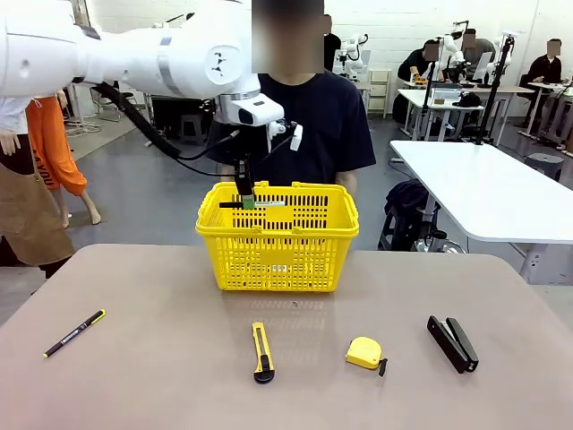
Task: Place the items the person wants into the basket.
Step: Pick up the item the person points to and place it in the Market Basket.
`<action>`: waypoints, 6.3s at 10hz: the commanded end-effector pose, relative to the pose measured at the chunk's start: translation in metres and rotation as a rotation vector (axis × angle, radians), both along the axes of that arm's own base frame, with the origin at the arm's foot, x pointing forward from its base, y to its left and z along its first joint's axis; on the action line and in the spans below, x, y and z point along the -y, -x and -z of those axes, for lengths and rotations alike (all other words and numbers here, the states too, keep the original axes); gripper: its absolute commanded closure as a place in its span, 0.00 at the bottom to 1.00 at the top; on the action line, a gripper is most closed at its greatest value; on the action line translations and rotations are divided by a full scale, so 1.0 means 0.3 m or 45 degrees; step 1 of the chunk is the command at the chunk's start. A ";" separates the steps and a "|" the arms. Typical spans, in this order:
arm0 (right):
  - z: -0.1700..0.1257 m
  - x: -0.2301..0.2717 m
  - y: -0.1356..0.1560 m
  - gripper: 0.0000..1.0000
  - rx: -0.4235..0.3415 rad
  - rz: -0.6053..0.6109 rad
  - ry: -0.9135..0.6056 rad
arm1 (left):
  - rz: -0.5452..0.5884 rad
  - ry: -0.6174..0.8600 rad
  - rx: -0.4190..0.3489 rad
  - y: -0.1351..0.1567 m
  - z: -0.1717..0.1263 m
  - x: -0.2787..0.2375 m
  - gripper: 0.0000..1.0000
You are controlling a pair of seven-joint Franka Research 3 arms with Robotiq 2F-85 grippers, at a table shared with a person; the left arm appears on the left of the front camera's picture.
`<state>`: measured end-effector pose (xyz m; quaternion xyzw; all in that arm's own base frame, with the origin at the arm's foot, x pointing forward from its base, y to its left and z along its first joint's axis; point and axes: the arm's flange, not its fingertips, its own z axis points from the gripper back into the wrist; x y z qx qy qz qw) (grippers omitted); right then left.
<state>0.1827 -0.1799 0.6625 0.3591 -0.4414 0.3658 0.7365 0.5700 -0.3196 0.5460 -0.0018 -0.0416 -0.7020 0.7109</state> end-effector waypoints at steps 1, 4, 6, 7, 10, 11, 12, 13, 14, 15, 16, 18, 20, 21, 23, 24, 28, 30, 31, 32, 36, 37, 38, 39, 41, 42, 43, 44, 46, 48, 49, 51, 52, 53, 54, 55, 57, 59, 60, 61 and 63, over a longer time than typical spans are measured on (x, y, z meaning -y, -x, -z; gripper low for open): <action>-0.003 0.003 -0.004 0.00 0.017 -0.018 -0.013 | 0.161 -0.117 0.003 -0.063 0.001 0.061 0.88; -0.003 0.003 -0.004 0.00 0.017 -0.018 -0.013 | 0.135 -0.153 0.125 -0.105 0.118 0.102 0.88; -0.003 0.003 -0.004 0.00 0.017 -0.018 -0.013 | 0.095 -0.180 0.150 -0.141 0.193 0.091 0.88; -0.003 0.003 -0.004 0.00 0.017 -0.018 -0.013 | 0.066 -0.185 0.160 -0.164 0.218 0.085 0.88; -0.003 0.003 -0.004 0.00 0.017 -0.018 -0.013 | 0.034 -0.198 0.204 -0.170 0.231 0.099 0.88; -0.003 0.003 -0.004 0.00 0.017 -0.018 -0.013 | 0.020 -0.186 0.207 -0.170 0.231 0.096 0.88; -0.003 0.003 -0.004 0.00 0.017 -0.018 -0.013 | 0.008 -0.187 0.214 -0.170 0.233 0.096 0.88; -0.003 0.003 -0.004 0.00 0.017 -0.018 -0.013 | 0.001 -0.193 0.210 -0.170 0.235 0.096 0.88; -0.003 0.003 -0.004 0.00 0.017 -0.018 -0.013 | -0.008 -0.206 0.204 -0.164 0.236 0.097 0.88; -0.003 0.003 -0.004 0.00 0.017 -0.018 -0.013 | -0.044 -0.208 0.212 -0.159 0.242 0.101 0.88; -0.003 0.003 -0.004 0.00 0.017 -0.018 -0.013 | -0.107 -0.201 0.247 -0.155 0.236 0.103 0.88; -0.003 0.003 -0.004 0.00 0.017 -0.018 -0.013 | 0.006 -0.165 0.178 -0.168 0.236 0.089 0.88; -0.003 0.003 -0.004 0.00 0.017 -0.018 -0.013 | 0.006 -0.165 0.178 -0.168 0.236 0.089 0.88; -0.003 0.003 -0.004 0.00 0.017 -0.018 -0.013 | -0.021 -0.168 0.186 -0.167 0.237 0.093 0.88; -0.003 0.003 -0.004 0.00 0.017 -0.018 -0.013 | 0.022 -0.203 0.185 -0.184 0.317 0.100 0.88; -0.003 0.003 -0.004 0.00 0.017 -0.018 -0.013 | 0.026 -0.215 0.176 -0.198 0.341 0.104 0.88; -0.003 0.003 -0.004 0.00 0.017 -0.018 -0.013 | 0.042 -0.227 0.203 -0.204 0.342 0.103 0.28; -0.003 0.003 -0.004 0.00 0.017 -0.018 -0.013 | 0.043 -0.223 0.195 -0.204 0.343 0.108 0.00; -0.003 0.003 -0.004 0.00 0.017 -0.018 -0.013 | 0.048 -0.225 0.188 -0.204 0.343 0.108 0.00; -0.003 0.003 -0.004 0.00 0.017 -0.018 -0.013 | 0.050 -0.226 0.187 -0.204 0.342 0.108 0.00; -0.003 0.003 -0.004 0.00 0.017 -0.018 -0.013 | 0.040 -0.223 0.181 -0.207 0.340 0.110 0.00; -0.003 0.003 -0.004 0.00 0.017 -0.018 -0.013 | 0.040 -0.221 0.184 -0.208 0.338 0.108 0.00; -0.003 0.003 -0.004 0.00 0.017 -0.018 -0.013 | 0.039 -0.229 0.196 -0.213 0.333 0.105 0.00; -0.003 0.003 -0.004 0.00 0.017 -0.018 -0.013 | 0.027 -0.215 0.208 -0.216 0.312 0.097 0.00; -0.003 0.003 -0.004 0.00 0.017 -0.018 -0.013 | 0.002 -0.116 0.155 -0.167 0.134 0.041 0.00; -0.003 0.003 -0.004 0.00 0.017 -0.018 -0.013 | -0.025 -0.107 0.188 -0.104 0.013 -0.021 0.00; -0.003 0.003 -0.004 0.00 0.017 -0.018 -0.013 | -0.064 -0.086 0.255 -0.012 -0.111 -0.097 0.00; -0.003 0.003 -0.004 0.00 0.017 -0.018 -0.013 | -0.093 -0.058 0.291 0.075 -0.197 -0.168 0.00; -0.003 0.003 -0.004 0.00 0.017 -0.018 -0.013 | -0.150 0.015 0.377 0.244 -0.265 -0.324 0.00; -0.003 0.003 -0.004 0.00 0.017 -0.018 -0.013 | -0.255 0.079 0.422 0.378 -0.256 -0.478 0.00; -0.003 0.003 -0.004 0.00 0.017 -0.018 -0.013 | -0.316 0.101 0.438 0.424 -0.262 -0.545 0.00; -0.003 0.003 -0.004 0.00 0.017 -0.018 -0.013 | -0.429 0.108 0.425 0.481 -0.256 -0.641 0.00; -0.003 0.003 -0.004 0.00 0.017 -0.018 -0.013 | -0.439 0.136 0.427 0.478 -0.254 -0.655 0.00; -0.003 0.003 -0.004 0.00 0.017 -0.018 -0.013 | -0.433 0.127 0.399 0.460 -0.247 -0.647 0.00; -0.003 0.003 -0.004 0.00 0.017 -0.018 -0.013 | -0.369 0.089 0.405 0.432 -0.239 -0.616 0.00; -0.003 0.003 -0.004 0.00 0.017 -0.018 -0.013 | -0.430 0.089 0.404 0.477 -0.261 -0.688 0.00; -0.003 0.003 -0.004 0.00 0.017 -0.018 -0.013 | -0.430 0.089 0.404 0.477 -0.261 -0.688 0.00; -0.003 0.003 -0.004 0.00 0.017 -0.018 -0.013 | -0.430 0.089 0.404 0.477 -0.261 -0.688 0.00; -0.003 0.003 -0.004 0.00 0.017 -0.018 -0.013 | -0.424 0.097 0.399 0.468 -0.257 -0.683 0.00; -0.003 0.003 -0.004 0.00 0.017 -0.018 -0.013 | -0.451 0.376 0.316 0.519 -0.299 -0.760 0.00; -0.003 0.003 -0.004 0.00 0.017 -0.018 -0.013 | -0.464 0.736 0.337 0.668 -0.455 -0.937 0.00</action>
